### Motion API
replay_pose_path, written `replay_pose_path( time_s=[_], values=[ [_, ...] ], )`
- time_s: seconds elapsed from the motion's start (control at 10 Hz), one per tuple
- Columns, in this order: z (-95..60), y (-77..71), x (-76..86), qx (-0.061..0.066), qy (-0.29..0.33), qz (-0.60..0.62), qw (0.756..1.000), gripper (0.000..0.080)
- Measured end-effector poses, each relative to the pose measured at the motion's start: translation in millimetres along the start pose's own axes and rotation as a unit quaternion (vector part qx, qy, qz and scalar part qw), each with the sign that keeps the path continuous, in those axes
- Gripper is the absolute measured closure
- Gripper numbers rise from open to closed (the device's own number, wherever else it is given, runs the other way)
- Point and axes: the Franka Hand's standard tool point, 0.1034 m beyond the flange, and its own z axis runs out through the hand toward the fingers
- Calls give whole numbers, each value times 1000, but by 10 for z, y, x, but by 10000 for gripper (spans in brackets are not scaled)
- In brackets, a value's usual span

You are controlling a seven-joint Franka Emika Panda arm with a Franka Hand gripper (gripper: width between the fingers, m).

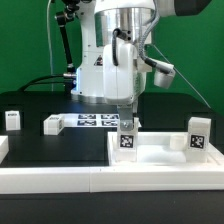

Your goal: Assemble square table

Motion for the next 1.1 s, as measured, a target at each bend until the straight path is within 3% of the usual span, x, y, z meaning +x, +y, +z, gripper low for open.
replay_pose_path(
  time_s=[0.1,0.2,0.3,0.5,0.8,0.9,1.1],
  values=[
    [1,1,0,0,0,-19,1000,239],
    [2,16,-7,-8,-2,-54,999,239],
    [-4,15,-14,-13,-3,-109,994,168],
    [-3,-4,-2,-11,-3,-210,978,155],
    [-6,0,-7,-9,-5,-267,964,150],
    [-13,54,-29,-4,-4,-252,968,150],
    [-21,253,-165,-13,-8,-222,975,150]
  ],
)
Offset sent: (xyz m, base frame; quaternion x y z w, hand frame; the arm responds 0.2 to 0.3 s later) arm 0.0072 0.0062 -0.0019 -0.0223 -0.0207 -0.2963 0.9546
